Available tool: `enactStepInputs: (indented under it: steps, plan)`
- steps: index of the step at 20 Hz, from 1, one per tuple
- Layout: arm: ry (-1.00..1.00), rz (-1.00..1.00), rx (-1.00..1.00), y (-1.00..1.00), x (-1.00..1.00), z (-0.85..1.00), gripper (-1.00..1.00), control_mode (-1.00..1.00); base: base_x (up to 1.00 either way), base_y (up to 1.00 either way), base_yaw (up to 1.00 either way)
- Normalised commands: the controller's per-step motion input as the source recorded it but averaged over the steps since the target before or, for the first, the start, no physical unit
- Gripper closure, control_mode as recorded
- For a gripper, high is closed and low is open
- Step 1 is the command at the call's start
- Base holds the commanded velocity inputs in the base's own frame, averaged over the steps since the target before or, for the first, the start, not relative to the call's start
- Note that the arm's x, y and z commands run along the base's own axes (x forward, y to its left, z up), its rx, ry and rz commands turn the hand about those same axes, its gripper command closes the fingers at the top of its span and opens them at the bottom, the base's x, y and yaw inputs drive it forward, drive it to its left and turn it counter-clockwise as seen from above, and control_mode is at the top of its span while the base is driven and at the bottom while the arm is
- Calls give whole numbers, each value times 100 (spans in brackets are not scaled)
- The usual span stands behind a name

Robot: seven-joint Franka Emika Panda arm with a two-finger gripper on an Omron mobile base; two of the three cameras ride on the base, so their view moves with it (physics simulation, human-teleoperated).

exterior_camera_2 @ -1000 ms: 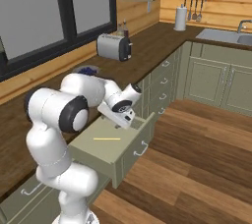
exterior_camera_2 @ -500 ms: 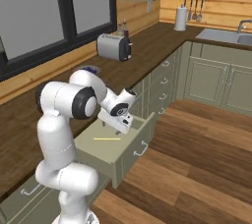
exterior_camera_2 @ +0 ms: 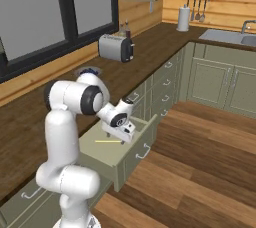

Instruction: Take a straw from the drawer in front and place it inside the glass cup on the dining counter.

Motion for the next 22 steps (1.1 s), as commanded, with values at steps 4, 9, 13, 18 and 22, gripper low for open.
enactStepInputs:
  steps: [4,9,13,18,22]
  plan:
    - [-2,-7,-11,-26,8,-50,-100,-100,0,0,0]
    - [0,-6,-9,-33,10,-44,-100,-100,0,0,0]
    - [-1,-4,-8,-48,3,-35,-100,-100,0,0,0]
    - [-8,-4,-9,-96,-6,-4,-100,-100,0,0,0]
    - [-11,-6,-1,-100,-15,9,-100,-100,0,0,0]
